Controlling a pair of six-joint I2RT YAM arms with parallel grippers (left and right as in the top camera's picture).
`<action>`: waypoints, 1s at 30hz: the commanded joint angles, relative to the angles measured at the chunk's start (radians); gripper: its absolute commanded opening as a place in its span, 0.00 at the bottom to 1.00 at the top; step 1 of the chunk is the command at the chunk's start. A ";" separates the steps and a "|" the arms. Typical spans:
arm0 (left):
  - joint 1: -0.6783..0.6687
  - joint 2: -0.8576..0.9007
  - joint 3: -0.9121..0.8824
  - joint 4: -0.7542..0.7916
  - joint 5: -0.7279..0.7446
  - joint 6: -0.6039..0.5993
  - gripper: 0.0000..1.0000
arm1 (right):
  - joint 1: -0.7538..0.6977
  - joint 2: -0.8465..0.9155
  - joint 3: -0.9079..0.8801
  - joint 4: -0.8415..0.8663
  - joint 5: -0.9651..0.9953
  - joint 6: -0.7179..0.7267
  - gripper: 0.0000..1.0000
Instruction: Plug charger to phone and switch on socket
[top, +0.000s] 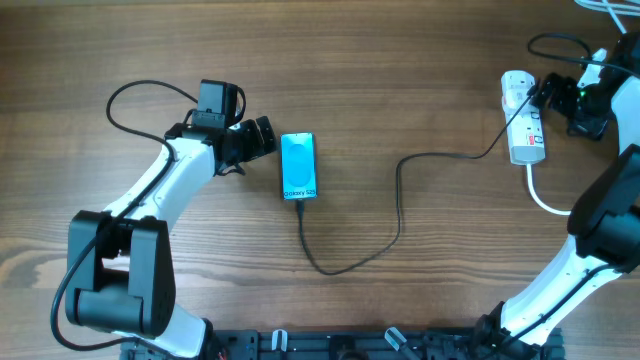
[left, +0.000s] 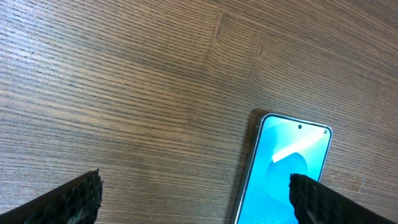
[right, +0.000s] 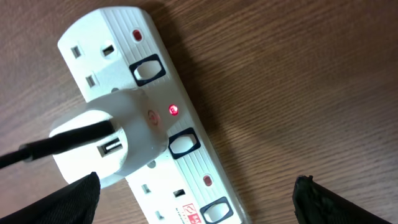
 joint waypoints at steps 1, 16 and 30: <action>0.002 -0.013 0.010 0.001 -0.006 0.002 1.00 | 0.010 -0.018 -0.002 0.005 -0.021 0.073 1.00; 0.002 -0.013 0.010 0.001 -0.006 0.002 1.00 | 0.041 -0.011 -0.169 0.180 0.105 0.133 1.00; 0.002 -0.013 0.010 0.001 -0.006 0.002 1.00 | 0.040 -0.092 -0.137 0.150 0.098 0.150 1.00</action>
